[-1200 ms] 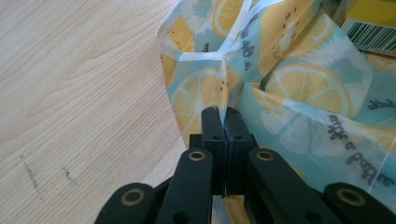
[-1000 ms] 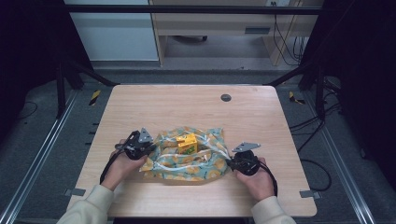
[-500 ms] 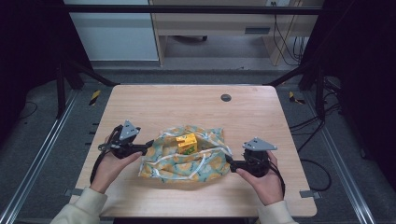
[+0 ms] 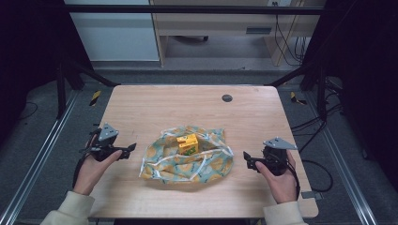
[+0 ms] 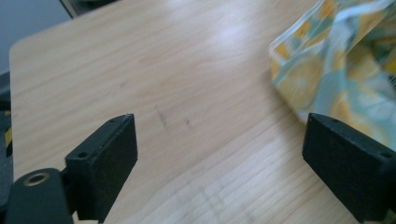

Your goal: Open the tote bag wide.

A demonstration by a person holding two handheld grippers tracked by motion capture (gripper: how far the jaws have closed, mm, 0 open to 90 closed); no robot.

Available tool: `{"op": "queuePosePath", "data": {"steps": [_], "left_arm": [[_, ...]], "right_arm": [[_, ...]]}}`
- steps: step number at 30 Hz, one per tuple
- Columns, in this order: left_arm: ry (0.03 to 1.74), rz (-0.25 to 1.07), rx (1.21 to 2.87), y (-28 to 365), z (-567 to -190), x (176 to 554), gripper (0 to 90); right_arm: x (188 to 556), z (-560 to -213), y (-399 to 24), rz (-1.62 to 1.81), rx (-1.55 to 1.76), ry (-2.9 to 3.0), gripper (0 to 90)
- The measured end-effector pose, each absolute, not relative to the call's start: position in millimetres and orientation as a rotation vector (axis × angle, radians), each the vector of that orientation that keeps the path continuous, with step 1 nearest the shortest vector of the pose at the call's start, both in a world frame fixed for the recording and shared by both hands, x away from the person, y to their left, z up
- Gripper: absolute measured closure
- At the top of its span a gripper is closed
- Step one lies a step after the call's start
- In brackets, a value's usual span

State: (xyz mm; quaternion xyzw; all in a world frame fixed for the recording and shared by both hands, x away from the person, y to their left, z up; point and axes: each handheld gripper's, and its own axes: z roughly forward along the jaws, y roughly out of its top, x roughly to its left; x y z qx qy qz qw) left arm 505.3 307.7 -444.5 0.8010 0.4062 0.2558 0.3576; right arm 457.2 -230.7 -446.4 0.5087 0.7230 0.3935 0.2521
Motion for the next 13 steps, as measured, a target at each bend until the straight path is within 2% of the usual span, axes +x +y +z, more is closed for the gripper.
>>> {"op": "queuePosePath", "data": {"steps": [6, 13], "left_arm": [[1.104, 0.659, 2.125, 326.5, -463.7, 497.7, 8.5], [1.151, 0.667, 2.103, 333.4, -466.8, 481.0, 8.4]], "right_arm": [[463.4, -465.6, -245.4, 0.993, 1.465, 1.975, 7.4], [462.9, -471.6, -248.4, 0.952, 1.501, 1.975, 9.1]]}}
